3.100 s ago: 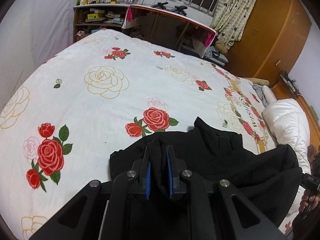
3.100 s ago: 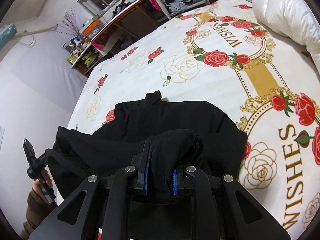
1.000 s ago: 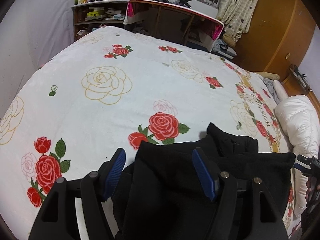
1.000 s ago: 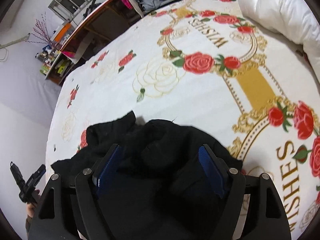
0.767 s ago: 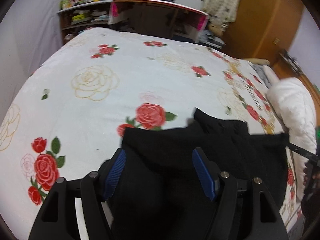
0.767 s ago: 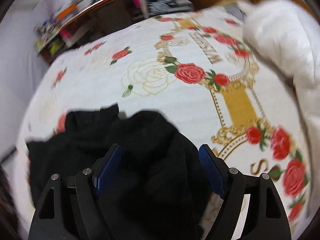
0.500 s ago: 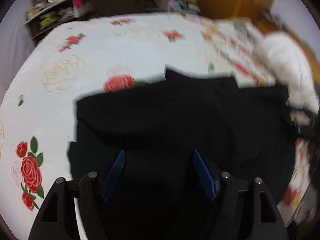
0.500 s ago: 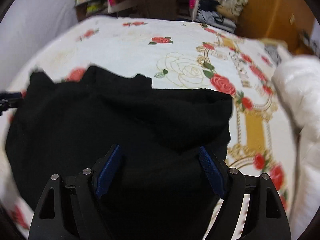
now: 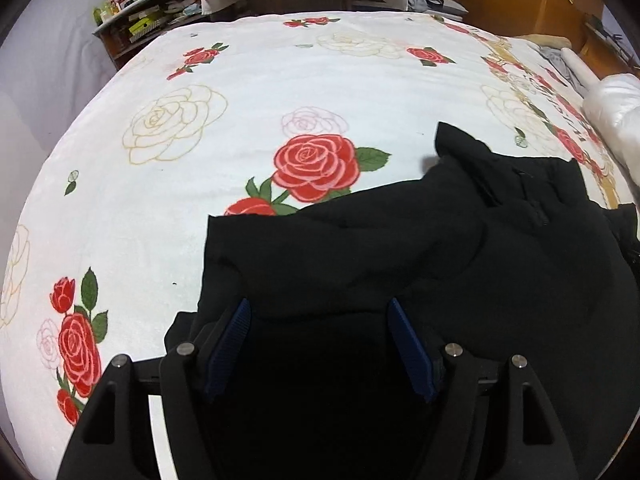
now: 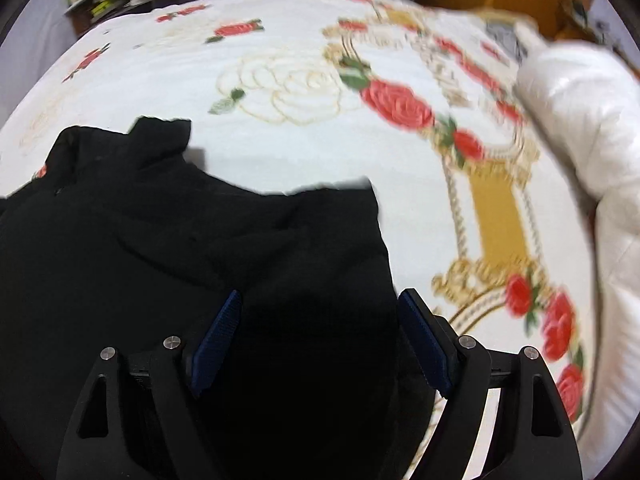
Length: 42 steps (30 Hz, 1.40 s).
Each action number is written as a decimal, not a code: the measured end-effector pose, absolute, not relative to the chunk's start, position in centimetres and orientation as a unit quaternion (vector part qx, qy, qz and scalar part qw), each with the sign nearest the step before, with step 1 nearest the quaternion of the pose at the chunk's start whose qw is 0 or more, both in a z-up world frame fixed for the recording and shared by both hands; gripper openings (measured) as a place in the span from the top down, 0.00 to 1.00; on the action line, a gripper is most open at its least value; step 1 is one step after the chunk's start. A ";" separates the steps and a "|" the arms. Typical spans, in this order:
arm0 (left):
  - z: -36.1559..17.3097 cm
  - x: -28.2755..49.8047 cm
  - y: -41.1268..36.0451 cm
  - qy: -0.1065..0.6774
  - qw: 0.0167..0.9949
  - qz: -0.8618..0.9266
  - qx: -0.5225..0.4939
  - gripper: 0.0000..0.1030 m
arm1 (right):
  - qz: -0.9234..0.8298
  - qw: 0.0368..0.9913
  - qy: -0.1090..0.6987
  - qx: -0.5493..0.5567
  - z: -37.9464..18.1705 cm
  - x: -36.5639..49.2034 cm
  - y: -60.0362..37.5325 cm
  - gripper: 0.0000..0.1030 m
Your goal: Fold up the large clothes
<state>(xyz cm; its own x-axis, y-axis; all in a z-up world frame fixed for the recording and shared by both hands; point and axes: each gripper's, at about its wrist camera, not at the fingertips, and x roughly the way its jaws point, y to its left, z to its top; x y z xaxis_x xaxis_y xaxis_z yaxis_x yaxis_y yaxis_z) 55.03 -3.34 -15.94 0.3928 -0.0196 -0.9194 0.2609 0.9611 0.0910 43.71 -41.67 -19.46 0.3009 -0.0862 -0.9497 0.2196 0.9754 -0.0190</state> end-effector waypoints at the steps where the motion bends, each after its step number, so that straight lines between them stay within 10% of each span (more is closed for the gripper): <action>1: -16.0 55.1 -3.2 0.547 0.827 -0.083 0.103 0.28 | -0.094 0.804 0.583 0.070 -19.6 43.5 -42.0 0.22; 16: -8.3 50.9 -2.2 0.492 0.864 -0.102 0.038 0.31 | -0.024 0.875 0.483 0.025 -7.9 38.6 -35.0 0.22; 42: -13.1 49.0 -3.7 0.530 0.837 -0.097 0.097 0.30 | 0.045 0.845 0.533 0.022 -13.2 37.0 -27.9 0.19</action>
